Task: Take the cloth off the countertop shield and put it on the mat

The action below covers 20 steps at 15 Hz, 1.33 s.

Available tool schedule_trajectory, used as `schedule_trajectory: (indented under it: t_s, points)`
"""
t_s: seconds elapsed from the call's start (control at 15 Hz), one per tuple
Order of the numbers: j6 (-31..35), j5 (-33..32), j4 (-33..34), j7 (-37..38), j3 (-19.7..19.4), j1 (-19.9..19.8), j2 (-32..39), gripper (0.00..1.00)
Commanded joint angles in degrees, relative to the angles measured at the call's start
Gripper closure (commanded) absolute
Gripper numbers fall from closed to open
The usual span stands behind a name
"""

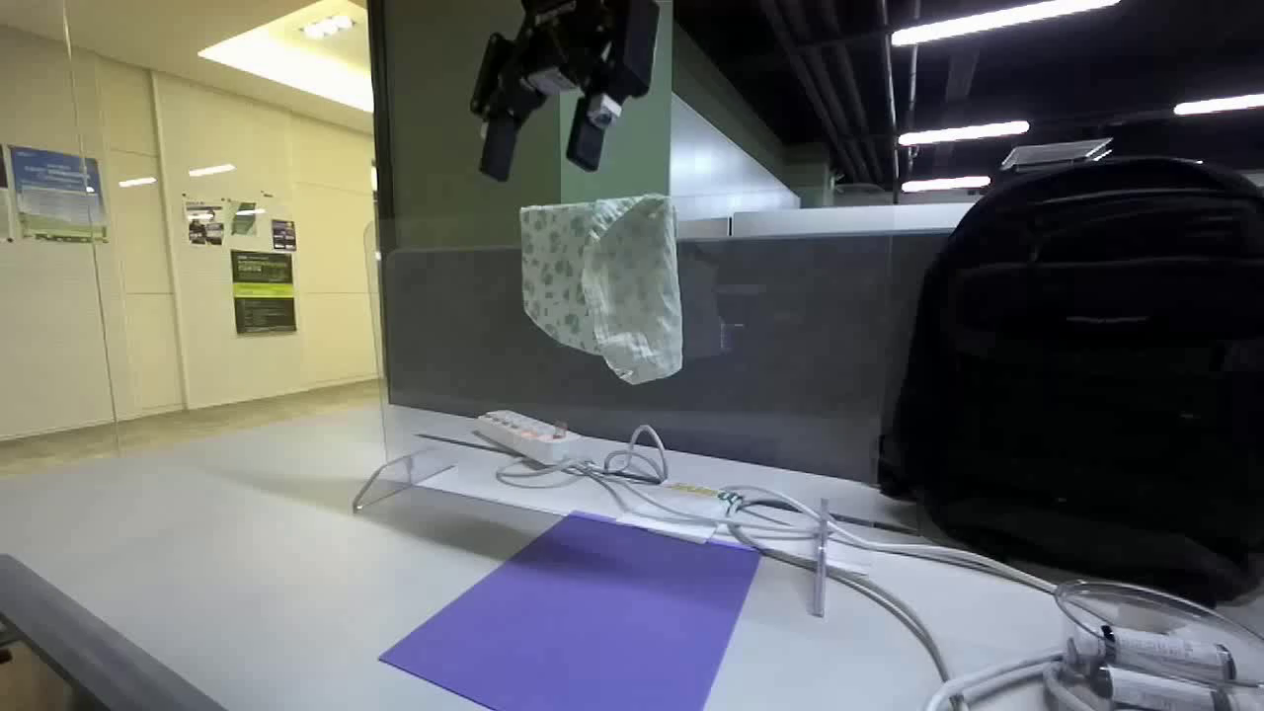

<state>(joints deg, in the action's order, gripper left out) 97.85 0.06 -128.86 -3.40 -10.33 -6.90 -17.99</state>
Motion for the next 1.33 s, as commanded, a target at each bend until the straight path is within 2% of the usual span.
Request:
schedule_trajectory:
  t_s: [0.0, 0.6, 0.73, 1.0, 1.27]
  points:
    - [0.0, 0.1, 0.1, -0.1, 0.4, -0.5, 0.1, 0.0]
    - [0.1, 0.1, 0.1, -0.2, 0.4, -0.5, 0.1, 0.0]
    - [5.9, 1.0, -1.0, -0.8, 0.6, -0.1, -0.3, 0.0]
    - [21.9, 4.9, -2.2, -3.9, 1.3, 1.7, 1.0, 0.0]
    - [30.9, 10.0, -2.4, -8.8, 2.5, 4.9, 4.3, 0.0]
